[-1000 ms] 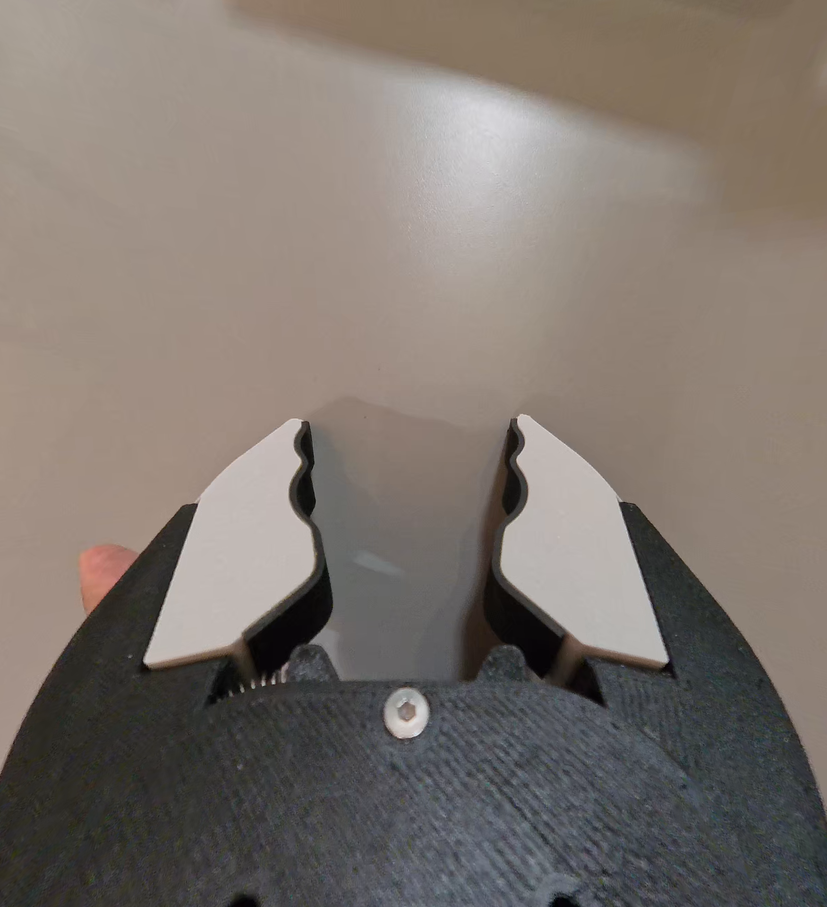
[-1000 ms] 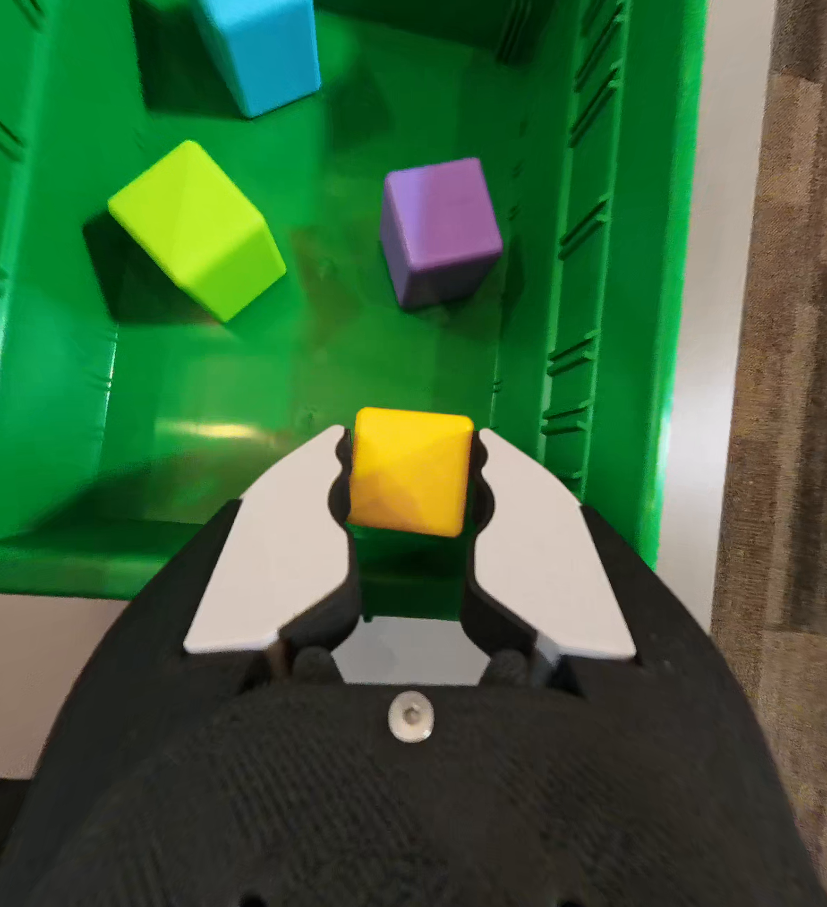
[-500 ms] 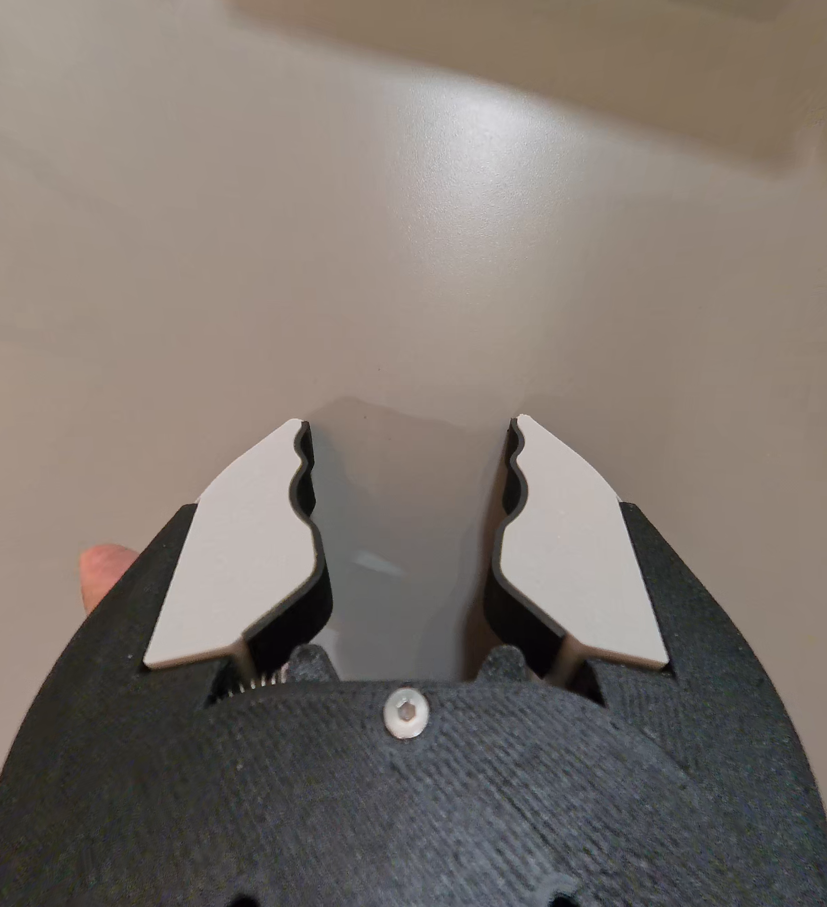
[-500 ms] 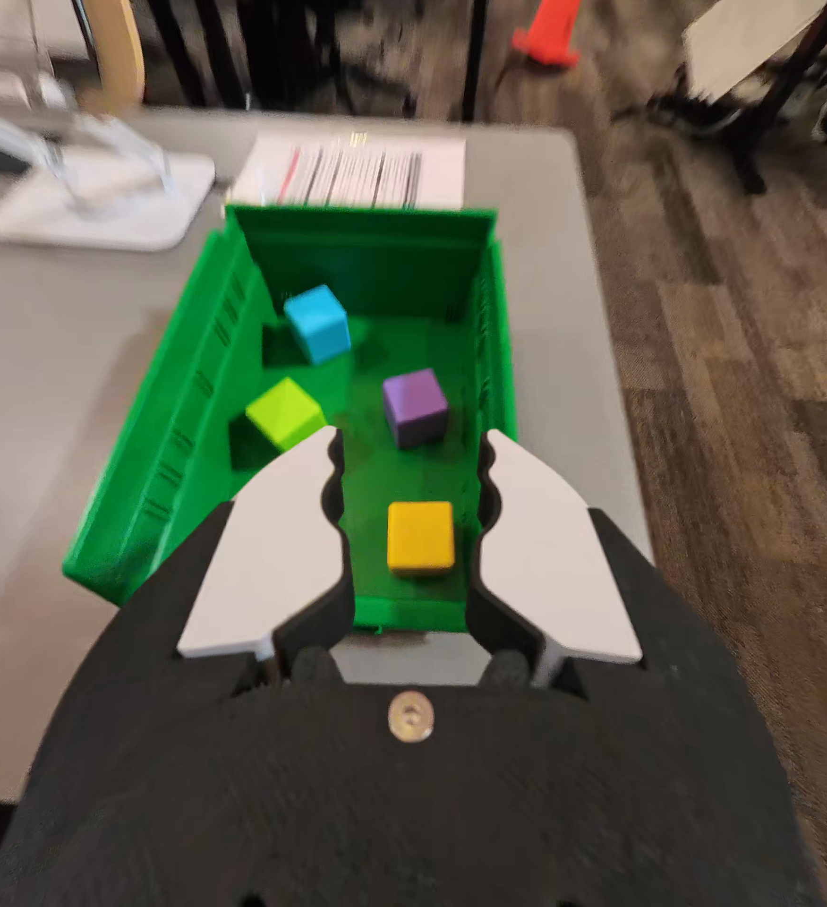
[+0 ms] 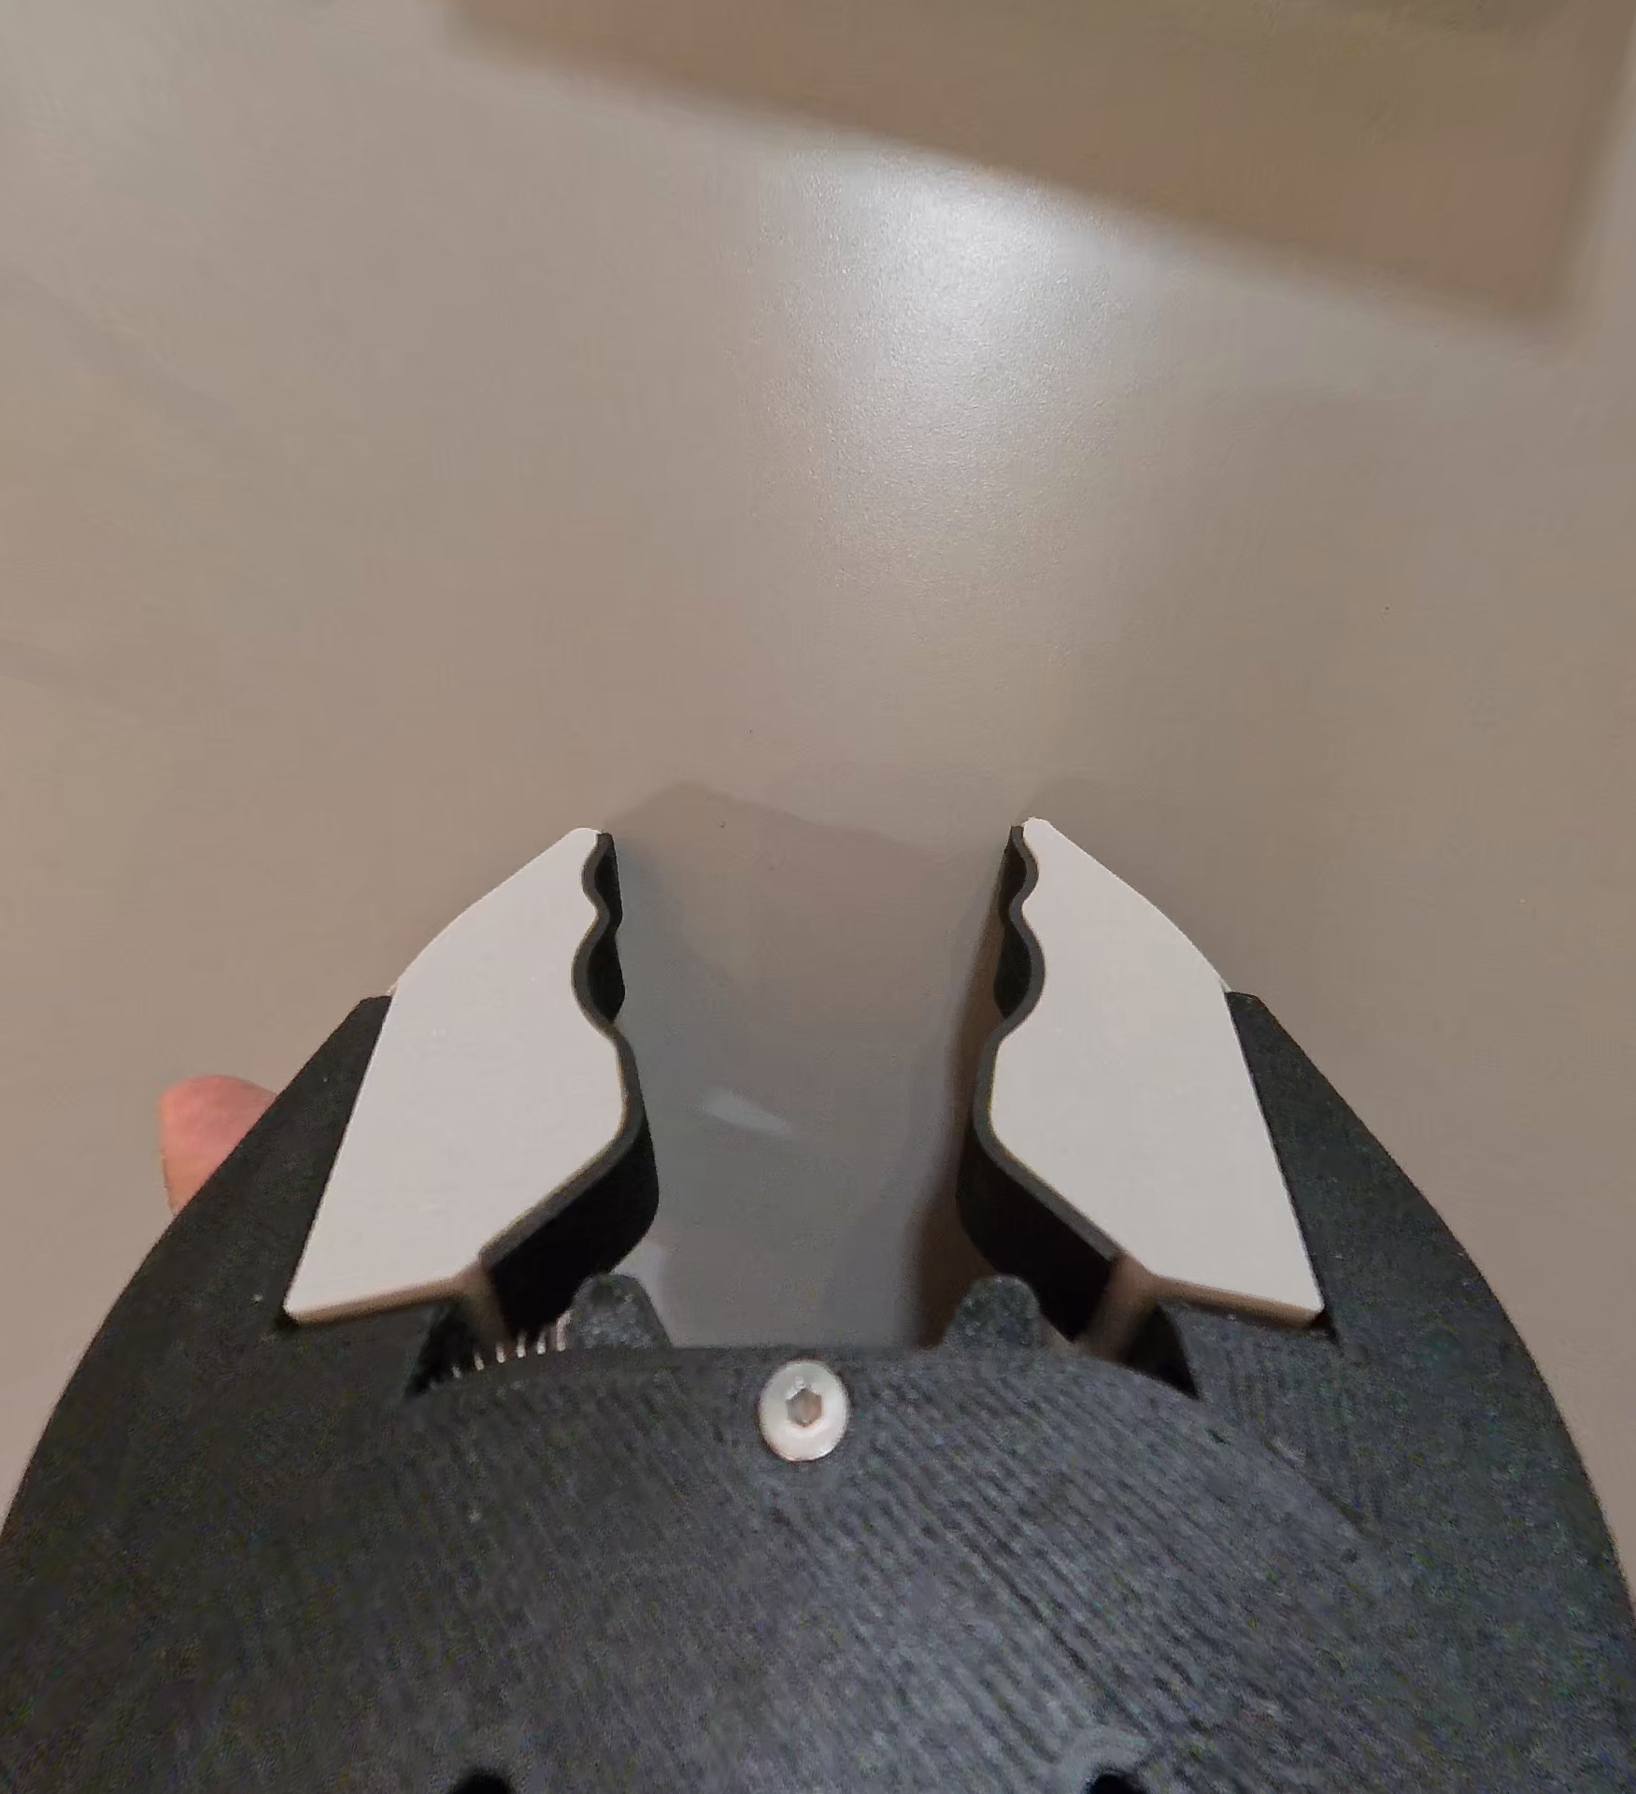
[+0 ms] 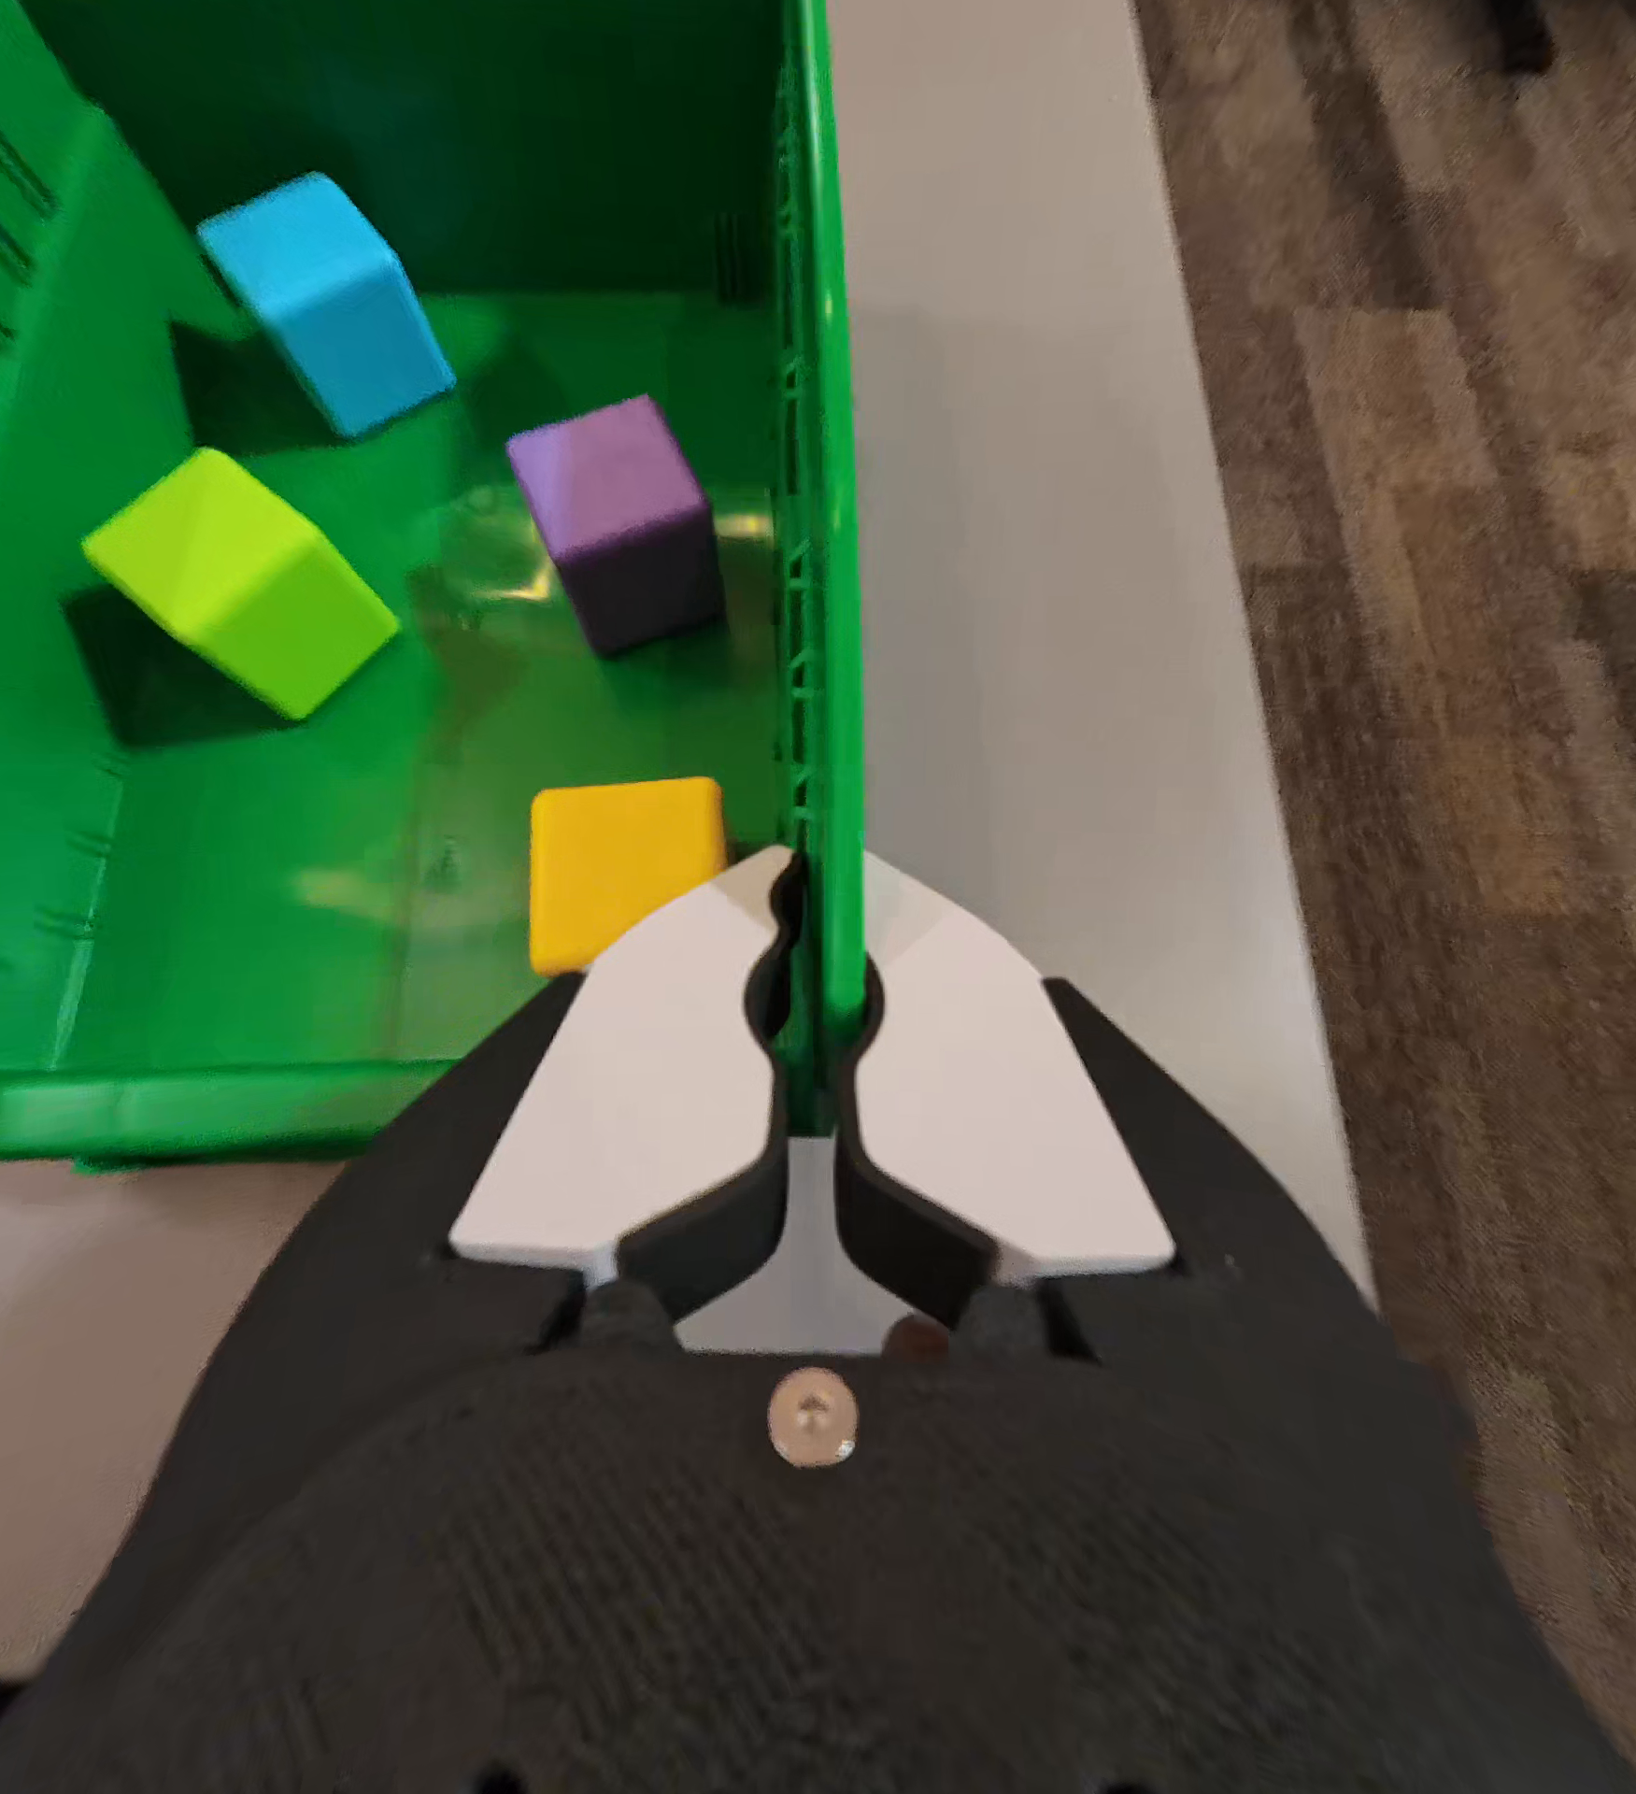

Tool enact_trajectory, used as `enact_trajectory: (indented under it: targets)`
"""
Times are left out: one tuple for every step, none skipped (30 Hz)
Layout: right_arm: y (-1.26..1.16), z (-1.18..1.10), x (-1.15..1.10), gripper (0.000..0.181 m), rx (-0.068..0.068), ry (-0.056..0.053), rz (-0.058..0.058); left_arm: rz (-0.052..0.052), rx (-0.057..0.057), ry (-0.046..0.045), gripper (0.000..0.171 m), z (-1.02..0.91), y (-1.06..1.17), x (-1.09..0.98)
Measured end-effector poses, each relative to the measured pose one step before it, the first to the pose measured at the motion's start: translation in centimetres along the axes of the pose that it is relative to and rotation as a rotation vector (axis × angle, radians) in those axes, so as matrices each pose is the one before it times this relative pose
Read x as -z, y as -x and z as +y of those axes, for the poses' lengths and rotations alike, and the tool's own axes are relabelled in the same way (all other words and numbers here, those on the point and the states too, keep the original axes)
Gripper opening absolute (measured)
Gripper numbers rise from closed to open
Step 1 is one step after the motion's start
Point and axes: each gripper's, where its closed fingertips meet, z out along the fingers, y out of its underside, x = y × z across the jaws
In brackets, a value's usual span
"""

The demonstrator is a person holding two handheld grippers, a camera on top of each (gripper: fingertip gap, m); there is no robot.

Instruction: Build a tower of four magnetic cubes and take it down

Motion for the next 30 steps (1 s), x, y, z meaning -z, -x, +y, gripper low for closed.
enact_trajectory:
  targets:
    - [0.357, -0.199, 0.003, 0.003, -0.0341, -0.0160, -0.0401, 0.0000, 0.0000, 0.00003, 0.078, -0.002, 0.014, -0.002]
    - [0.145, -0.140, 0.043, 0.002, -0.0102, -0.0123, -0.0132, 0.0000, 0.0000, 0.00006, 0.078, 0.001, -0.001, 0.000]
    - [0.043, 0.027, 0.007, 0.002, 0.0124, 0.0024, 0.0074, 0.0001, 0.0000, -0.00008, 0.078, -0.001, 0.004, -0.014]
    - [0.133, -0.076, 0.056, 0.002, 0.0042, 0.0009, 0.0060, 0.0001, 0.0000, -0.00008, 0.078, -0.001, -0.001, -0.001]
    - [0.216, -0.154, 0.037, 0.002, -0.0003, -0.0022, 0.0016, 0.0005, 0.0006, 0.00007, 0.078, -0.004, 0.017, -0.005]
    - [0.320, -0.199, -0.031, 0.002, 0.0011, -0.0049, -0.0009, 0.0004, 0.0005, -0.00005, 0.078, 0.003, 0.004, -0.010]
    - [0.462, -0.238, -0.122, 0.002, -0.0066, -0.0073, -0.0068, 0.0001, -0.0003, 0.00009, 0.078, -0.003, -0.007, -0.003]
    - [0.598, -0.262, -0.191, 0.002, -0.0129, -0.0072, -0.0124, -0.0020, 0.0000, -0.00001, 0.078, 0.006, 0.020, 0.006]
    - [0.717, -0.294, -0.253, 0.002, -0.0107, -0.0076, -0.0136, -0.0175, 0.0027, -0.00030, 0.081, 0.000, 0.207, 0.030]
    - [0.863, -0.353, -0.263, 0.003, -0.0044, -0.0069, -0.0151, -0.0417, 0.0038, -0.00729, 0.086, -0.073, 0.463, 0.113]
    - [0.977, -0.314, -0.290, 0.003, 0.0076, 0.0000, -0.0116, -0.0503, -0.0004, -0.02216, 0.081, -0.260, 0.465, 0.335]
    - [1.081, -0.375, -0.273, 0.003, 0.0134, -0.0009, -0.0113, -0.0320, 0.0014, -0.02466, 0.079, -0.429, 0.182, 0.634]
    - [1.208, -0.406, -0.265, 0.003, 0.0081, -0.0011, -0.0137, -0.0161, 0.0116, -0.02434, 0.079, -0.707, -0.037, 0.965]
    - [1.339, -0.376, -0.300, 0.003, 0.0032, 0.0008, -0.0202, -0.0132, 0.0198, -0.03723, 0.079, -1.220, 0.001, 1.292]
    - [1.388, -0.338, -0.357, 0.003, -0.0060, 0.0001, -0.0195, -0.0258, 0.0348, -0.05080, 0.079, -1.606, 0.248, 1.619]
    - [1.513, -0.261, -0.445, 0.004, -0.0033, 0.0003, -0.0220, -0.0322, 0.0521, -0.05938, 0.079, -1.748, 0.375, 1.881]
    - [1.664, -0.103, -0.569, 0.004, 0.0034, 0.0044, -0.0239, -0.0332, 0.0591, -0.05483, 0.078, -1.563, 0.428, 2.019]
    - [1.793, -0.003, -0.680, 0.004, -0.0063, 0.0060, -0.0273, -0.0595, 0.0546, -0.03557, 0.076, -1.061, 0.823, 2.080]
    - [1.940, -0.054, -0.747, 0.004, -0.0111, -0.0031, -0.0320, -0.1226, 0.0502, -0.00618, 0.073, -0.303, 1.786, 2.131]
    - [1.963, 0.032, -0.803, 0.004, -0.0043, 0.0009, -0.0272, -0.1310, 0.0218, 0.00843, 0.075, 0.312, 2.117, 2.063]
    - [1.984, 0.071, -0.782, 0.004, 0.0131, 0.0070, -0.0226, -0.0874, -0.0116, 0.00537, 0.077, 0.625, 1.721, 1.805]
    - [1.901, 0.007, -0.713, 0.004, 0.0211, 0.0050, -0.0146, -0.0684, -0.0166, 0.00324, 0.080, 0.904, 1.558, 1.562]
    - [1.900, -0.005, -0.654, 0.004, 0.0184, 0.0029, -0.0146, -0.0753, -0.0015, 0.00441, 0.082, 1.104, 1.730, 1.274]
    - [1.919, 0.054, -0.644, 0.004, 0.0173, 0.0030, -0.0188, -0.0646, 0.0109, 0.01498, 0.085, 1.438, 1.656, 1.002]
    - [1.860, 0.029, -0.656, 0.004, 0.0093, -0.0005, -0.0202, -0.0525, 0.0295, 0.01944, 0.087, 1.696, 1.569, 0.757]
    - [1.767, 0.021, -0.673, 0.004, 0.0005, -0.0021, -0.0177, -0.0381, 0.0495, 0.00806, 0.088, 1.546, 1.394, 0.426]
    - [1.668, 0.034, -0.668, 0.004, 0.0033, -0.0011, -0.0142, -0.0052, 0.0496, 0.01449, 0.087, 1.314, 0.930, 0.035]
    - [1.596, -0.010, -0.679, 0.004, 0.0011, -0.0053, -0.0117, 0.0069, 0.0389, 0.02918, 0.087, 1.137, 0.706, -0.357]
    - [1.540, 0.053, -0.701, 0.004, 0.0015, -0.0053, -0.0114, -0.0096, 0.0285, 0.03610, 0.087, 0.947, 0.881, -0.723]
    - [1.471, 0.197, -0.737, 0.004, 0.0081, -0.0006, -0.0085, -0.0350, 0.0138, 0.04765, 0.087, 1.025, 1.113, -0.896]
